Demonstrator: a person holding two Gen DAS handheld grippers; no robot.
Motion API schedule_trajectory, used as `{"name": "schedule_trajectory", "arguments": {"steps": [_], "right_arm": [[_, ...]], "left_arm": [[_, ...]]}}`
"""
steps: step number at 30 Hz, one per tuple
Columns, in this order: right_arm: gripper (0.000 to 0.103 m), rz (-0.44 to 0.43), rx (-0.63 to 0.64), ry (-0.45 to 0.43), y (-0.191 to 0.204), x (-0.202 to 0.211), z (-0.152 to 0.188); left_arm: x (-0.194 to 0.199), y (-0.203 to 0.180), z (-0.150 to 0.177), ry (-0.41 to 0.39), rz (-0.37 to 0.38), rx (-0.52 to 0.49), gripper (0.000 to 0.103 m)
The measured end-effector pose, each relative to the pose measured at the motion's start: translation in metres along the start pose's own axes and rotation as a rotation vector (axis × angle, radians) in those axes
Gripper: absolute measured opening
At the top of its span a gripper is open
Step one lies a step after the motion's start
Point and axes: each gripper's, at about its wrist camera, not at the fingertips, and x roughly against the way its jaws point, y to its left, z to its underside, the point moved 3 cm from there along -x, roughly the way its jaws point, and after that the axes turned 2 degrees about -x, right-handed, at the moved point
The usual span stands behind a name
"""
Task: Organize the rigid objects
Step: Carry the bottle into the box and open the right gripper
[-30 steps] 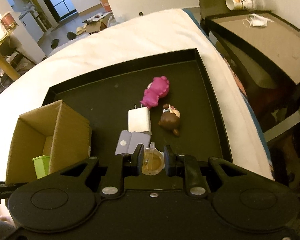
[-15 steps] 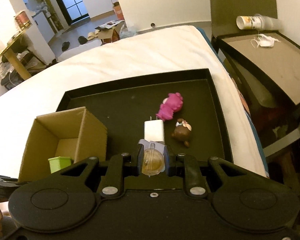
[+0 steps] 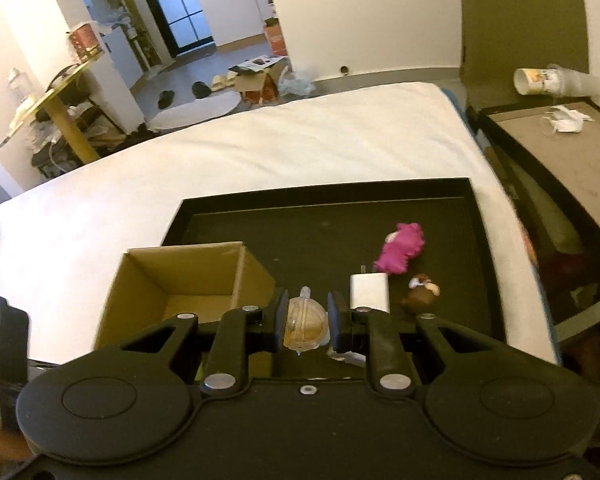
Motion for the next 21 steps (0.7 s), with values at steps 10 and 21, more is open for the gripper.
{"name": "schedule_trajectory", "arguments": {"steps": [10, 21], "right_arm": [[0.021, -0.025, 0.059, 0.000, 0.029, -0.004, -0.002], [0.007, -0.052, 0.107, -0.014, 0.058, -0.004, -0.007]], "left_arm": [[0.000, 0.005, 0.000, 0.000, 0.020, 0.006, 0.011], [-0.004, 0.013, -0.001, 0.002, 0.057, -0.005, 0.010]]}}
